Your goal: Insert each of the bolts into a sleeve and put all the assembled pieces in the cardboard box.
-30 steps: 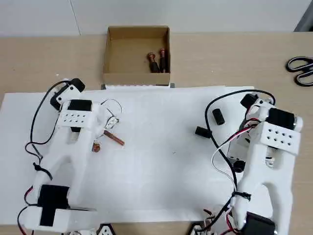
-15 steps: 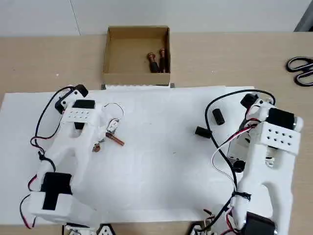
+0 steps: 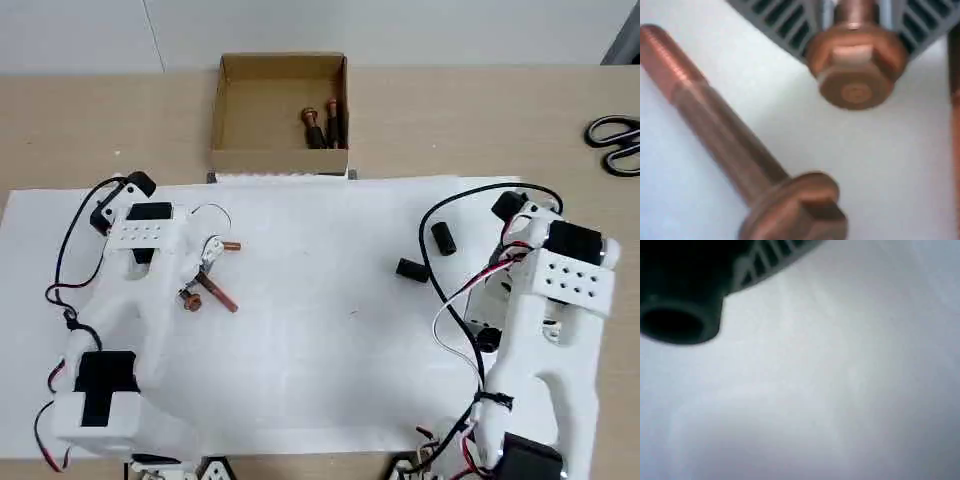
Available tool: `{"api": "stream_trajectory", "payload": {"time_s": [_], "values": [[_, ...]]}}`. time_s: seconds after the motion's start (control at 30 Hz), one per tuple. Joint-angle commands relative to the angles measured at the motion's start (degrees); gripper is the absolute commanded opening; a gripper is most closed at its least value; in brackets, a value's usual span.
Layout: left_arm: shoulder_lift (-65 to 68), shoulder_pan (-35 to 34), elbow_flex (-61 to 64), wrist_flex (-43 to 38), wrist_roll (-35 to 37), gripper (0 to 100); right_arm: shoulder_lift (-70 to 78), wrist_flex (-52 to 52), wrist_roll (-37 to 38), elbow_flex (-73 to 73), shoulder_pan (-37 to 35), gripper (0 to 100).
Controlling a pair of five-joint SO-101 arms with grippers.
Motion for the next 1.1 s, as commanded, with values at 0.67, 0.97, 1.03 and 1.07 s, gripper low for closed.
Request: {"api": "stream_trajectory", "payload": {"time_s": [0.67,0.97,1.03,1.07], "values": [[-15.12,8.35,-20.53,15.21,-4.57,1,-14.9,0.66,0.53,-0.35,-1.27,0.2],[-28.4,7.82,-22.99,20.31,-12.92,1,-28.09,0.48,2.55,-0.53,-5.49,0.2],[-31.3,7.74,-22.99,20.31,-14.51,1,-30.02,0.48,5.36,-0.53,-6.29,0.3],[-32.79,7.65,-22.99,20.31,-15.3,1,-30.81,0.48,6.51,-0.53,-6.64,0.3]]}}
